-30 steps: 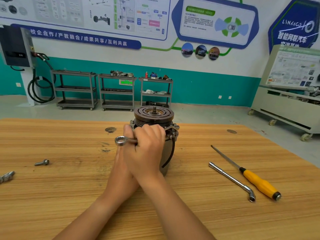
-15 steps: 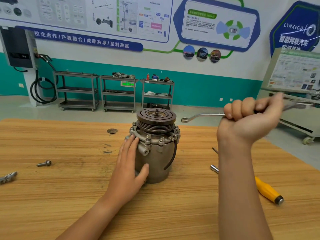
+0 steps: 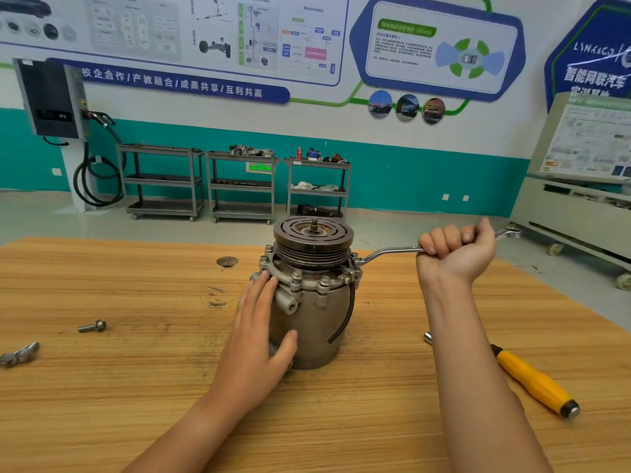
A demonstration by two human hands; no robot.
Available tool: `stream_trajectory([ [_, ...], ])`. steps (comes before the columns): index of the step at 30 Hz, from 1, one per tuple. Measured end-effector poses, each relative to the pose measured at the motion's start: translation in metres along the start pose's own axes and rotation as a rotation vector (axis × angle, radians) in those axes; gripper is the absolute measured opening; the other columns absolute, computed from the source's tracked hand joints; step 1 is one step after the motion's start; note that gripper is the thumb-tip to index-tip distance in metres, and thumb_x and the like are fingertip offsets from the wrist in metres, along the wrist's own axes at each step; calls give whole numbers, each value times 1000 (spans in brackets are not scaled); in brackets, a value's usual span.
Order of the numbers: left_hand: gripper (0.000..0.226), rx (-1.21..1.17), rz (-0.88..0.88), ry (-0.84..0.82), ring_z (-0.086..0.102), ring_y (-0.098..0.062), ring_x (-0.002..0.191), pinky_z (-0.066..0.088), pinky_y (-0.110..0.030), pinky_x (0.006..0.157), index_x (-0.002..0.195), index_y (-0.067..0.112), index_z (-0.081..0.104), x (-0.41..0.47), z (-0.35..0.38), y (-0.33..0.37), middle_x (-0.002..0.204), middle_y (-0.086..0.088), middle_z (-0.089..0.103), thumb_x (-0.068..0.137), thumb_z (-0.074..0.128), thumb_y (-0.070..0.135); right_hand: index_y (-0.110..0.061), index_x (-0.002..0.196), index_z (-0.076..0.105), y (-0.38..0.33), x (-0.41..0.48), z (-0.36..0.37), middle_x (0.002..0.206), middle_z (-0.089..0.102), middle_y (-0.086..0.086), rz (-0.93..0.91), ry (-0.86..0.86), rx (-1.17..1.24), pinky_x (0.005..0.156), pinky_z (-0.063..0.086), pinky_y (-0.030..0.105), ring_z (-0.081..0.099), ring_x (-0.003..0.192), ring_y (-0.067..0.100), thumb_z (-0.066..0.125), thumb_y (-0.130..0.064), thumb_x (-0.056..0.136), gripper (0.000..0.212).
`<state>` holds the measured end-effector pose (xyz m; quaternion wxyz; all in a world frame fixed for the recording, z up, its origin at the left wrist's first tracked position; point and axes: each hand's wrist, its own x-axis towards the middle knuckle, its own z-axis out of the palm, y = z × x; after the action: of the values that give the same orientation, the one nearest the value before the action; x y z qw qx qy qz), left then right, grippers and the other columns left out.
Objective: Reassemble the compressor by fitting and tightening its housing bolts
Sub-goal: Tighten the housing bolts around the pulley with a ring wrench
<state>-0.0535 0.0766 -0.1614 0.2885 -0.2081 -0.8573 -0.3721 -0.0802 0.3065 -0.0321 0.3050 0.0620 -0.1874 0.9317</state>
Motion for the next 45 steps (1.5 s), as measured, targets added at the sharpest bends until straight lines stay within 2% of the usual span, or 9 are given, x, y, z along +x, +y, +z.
stream_trajectory([
  [9, 78, -3, 10, 3, -10, 10, 138, -6, 1, 103, 136, 42, 1, 0, -1, 2, 141, 40, -11, 89, 59, 25, -22, 43, 33, -8, -22, -23, 38, 21, -7, -21, -38, -177, 48, 36, 21, 21, 36, 11, 30, -24, 99, 55],
  [13, 78, 4, 19, 16, -11, 11, 137, -7, 0, 103, 137, 40, 1, 0, 0, 3, 142, 37, -11, 89, 60, 24, -25, 42, 39, 1, -65, -37, 39, 29, -9, -237, -181, -397, 61, 48, 25, 33, 41, 12, 30, -23, 96, 54],
  [19, 78, -17, -2, 13, -11, 10, 138, -7, -1, 103, 139, 38, 3, -1, -1, 3, 144, 33, -9, 88, 61, 24, -23, 54, 45, 46, -118, -28, 50, 41, -10, -605, -429, -780, 58, 38, 12, 40, 53, 2, 45, -24, 85, 32],
  [24, 75, -188, -70, 13, 33, -35, 132, 30, -47, 110, 132, 4, 42, 7, 1, 9, 138, -14, 42, 86, 42, 63, -4, 49, 45, 98, -135, -11, 53, 39, 3, -932, -610, -1207, 80, 42, 44, 41, 58, 19, 52, -16, 88, 41],
  [26, 86, -240, -123, 65, 48, -31, 116, 41, -45, 98, 122, 2, 48, 5, -2, 12, 116, -14, 54, 79, 32, 75, -6, 49, 47, 112, -138, 0, 53, 40, 1, -982, -579, -1315, 85, 38, 44, 44, 58, 22, 54, -21, 86, 41],
  [28, 67, -210, -97, 55, 50, -21, 114, 44, -44, 95, 125, 9, 48, 4, -5, 14, 116, -5, 55, 81, 41, 59, -6, 48, 47, 112, -137, 10, 50, 43, 3, -1017, -555, -1354, 79, 37, 39, 45, 55, 23, 54, -23, 86, 42],
  [32, 74, -79, -2, 28, 6, -9, 144, 14, -35, 117, 147, 23, 20, 3, -3, 4, 155, 14, 12, 86, 62, 28, -15, 48, 40, 71, -135, 39, 44, 34, -3, -955, -561, -929, 51, 32, 28, 35, 43, 16, 46, -23, 93, 47],
  [37, 77, -22, -1, 12, -11, 10, 138, -7, -1, 103, 139, 42, 0, 0, -2, 2, 142, 38, -11, 89, 58, 29, -22, 52, 37, 8, -120, 62, 42, 33, -18, -694, -562, -142, 44, 29, 13, 30, 37, -3, 16, -2, 99, 55],
  [45, 78, -6, -4, 3, -13, 12, 136, -7, 0, 101, 135, 47, -3, 1, -1, 1, 138, 44, -16, 89, 57, 30, -18, 57, 24, -12, -42, 27, 40, 16, -7, -196, 12, -157, 44, 14, 22, 8, 41, 12, 30, -32, 103, 48],
])
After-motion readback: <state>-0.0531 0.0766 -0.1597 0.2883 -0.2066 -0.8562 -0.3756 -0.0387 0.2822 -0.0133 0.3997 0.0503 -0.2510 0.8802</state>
